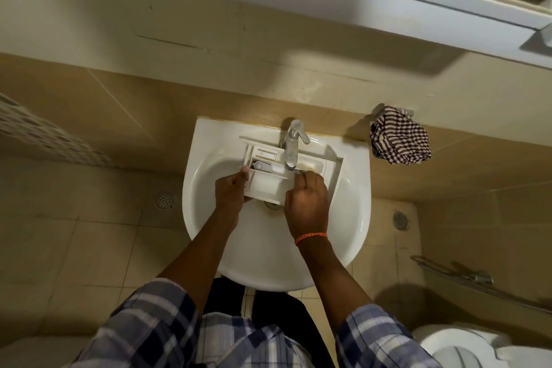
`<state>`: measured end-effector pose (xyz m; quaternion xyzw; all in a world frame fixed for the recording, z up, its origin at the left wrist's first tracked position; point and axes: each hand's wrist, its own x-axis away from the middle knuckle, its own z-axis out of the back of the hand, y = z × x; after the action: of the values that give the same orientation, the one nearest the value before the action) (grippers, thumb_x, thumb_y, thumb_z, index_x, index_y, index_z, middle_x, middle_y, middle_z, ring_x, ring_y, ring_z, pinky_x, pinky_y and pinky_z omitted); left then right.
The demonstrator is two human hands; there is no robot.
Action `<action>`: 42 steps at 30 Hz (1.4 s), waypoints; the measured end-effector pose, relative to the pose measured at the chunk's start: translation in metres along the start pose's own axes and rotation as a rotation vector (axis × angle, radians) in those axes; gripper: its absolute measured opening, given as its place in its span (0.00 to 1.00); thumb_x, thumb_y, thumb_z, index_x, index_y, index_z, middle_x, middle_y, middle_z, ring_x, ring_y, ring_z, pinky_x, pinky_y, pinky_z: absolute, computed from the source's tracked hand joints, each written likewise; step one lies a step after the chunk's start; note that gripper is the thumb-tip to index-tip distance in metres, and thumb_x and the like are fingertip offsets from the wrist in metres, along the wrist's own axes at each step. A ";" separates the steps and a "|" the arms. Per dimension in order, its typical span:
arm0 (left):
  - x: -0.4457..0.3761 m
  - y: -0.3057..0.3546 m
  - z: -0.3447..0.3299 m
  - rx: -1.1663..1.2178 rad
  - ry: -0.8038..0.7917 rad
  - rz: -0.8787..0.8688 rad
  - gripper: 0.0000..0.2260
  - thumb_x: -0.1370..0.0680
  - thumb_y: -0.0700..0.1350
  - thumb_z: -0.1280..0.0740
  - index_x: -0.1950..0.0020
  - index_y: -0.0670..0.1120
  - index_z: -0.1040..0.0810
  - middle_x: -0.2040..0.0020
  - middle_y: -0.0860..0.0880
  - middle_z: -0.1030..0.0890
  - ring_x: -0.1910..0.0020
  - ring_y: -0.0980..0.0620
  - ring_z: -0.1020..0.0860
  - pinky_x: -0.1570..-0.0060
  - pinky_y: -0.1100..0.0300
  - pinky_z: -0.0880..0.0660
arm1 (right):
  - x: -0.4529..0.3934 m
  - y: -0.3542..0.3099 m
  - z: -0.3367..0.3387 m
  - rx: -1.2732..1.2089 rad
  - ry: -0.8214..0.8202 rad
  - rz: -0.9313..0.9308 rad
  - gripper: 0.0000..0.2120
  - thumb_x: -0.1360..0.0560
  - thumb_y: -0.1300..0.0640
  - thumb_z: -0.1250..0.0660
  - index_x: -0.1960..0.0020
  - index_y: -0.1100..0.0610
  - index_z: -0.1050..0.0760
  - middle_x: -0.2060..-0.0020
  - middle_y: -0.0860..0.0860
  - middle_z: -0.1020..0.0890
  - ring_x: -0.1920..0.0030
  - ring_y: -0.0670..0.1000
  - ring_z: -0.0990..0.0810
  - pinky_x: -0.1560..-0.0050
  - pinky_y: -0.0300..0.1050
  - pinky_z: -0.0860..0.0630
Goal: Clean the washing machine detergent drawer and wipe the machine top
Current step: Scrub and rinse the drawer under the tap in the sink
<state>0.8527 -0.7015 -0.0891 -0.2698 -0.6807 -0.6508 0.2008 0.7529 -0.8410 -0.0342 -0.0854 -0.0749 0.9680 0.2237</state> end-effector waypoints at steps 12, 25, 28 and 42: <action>-0.005 -0.009 -0.001 0.012 -0.002 -0.015 0.17 0.16 0.52 0.29 0.35 0.40 0.15 0.47 0.50 0.14 0.45 0.51 0.17 0.53 0.53 0.14 | -0.007 0.014 -0.006 0.035 -0.076 0.165 0.15 0.22 0.60 0.30 0.37 0.62 0.20 0.46 0.60 0.15 0.44 0.63 0.17 0.42 0.54 0.19; 0.004 -0.024 -0.003 0.141 0.044 0.012 0.16 0.17 0.50 0.27 0.35 0.39 0.15 0.47 0.50 0.15 0.46 0.52 0.17 0.61 0.61 0.15 | -0.004 0.015 -0.012 0.023 -0.017 0.108 0.09 0.20 0.59 0.33 0.44 0.61 0.19 0.49 0.59 0.17 0.48 0.62 0.18 0.44 0.54 0.21; 0.010 -0.024 -0.015 0.184 0.044 0.062 0.17 0.17 0.51 0.27 0.36 0.39 0.15 0.47 0.49 0.14 0.48 0.52 0.16 0.62 0.60 0.15 | -0.007 0.001 -0.015 0.083 -0.033 -0.038 0.12 0.20 0.58 0.34 0.41 0.63 0.19 0.48 0.62 0.18 0.46 0.63 0.19 0.39 0.58 0.22; 0.023 -0.042 -0.028 0.350 0.123 0.135 0.25 0.21 0.55 0.25 0.32 0.39 0.17 0.36 0.42 0.15 0.38 0.42 0.17 0.58 0.54 0.14 | -0.007 0.013 -0.018 0.084 0.024 0.079 0.15 0.16 0.57 0.38 0.37 0.64 0.21 0.44 0.62 0.18 0.41 0.65 0.20 0.29 0.62 0.28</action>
<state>0.8060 -0.7272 -0.1056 -0.2356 -0.7504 -0.5227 0.3289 0.7571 -0.8540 -0.0529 -0.0906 -0.0279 0.9773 0.1894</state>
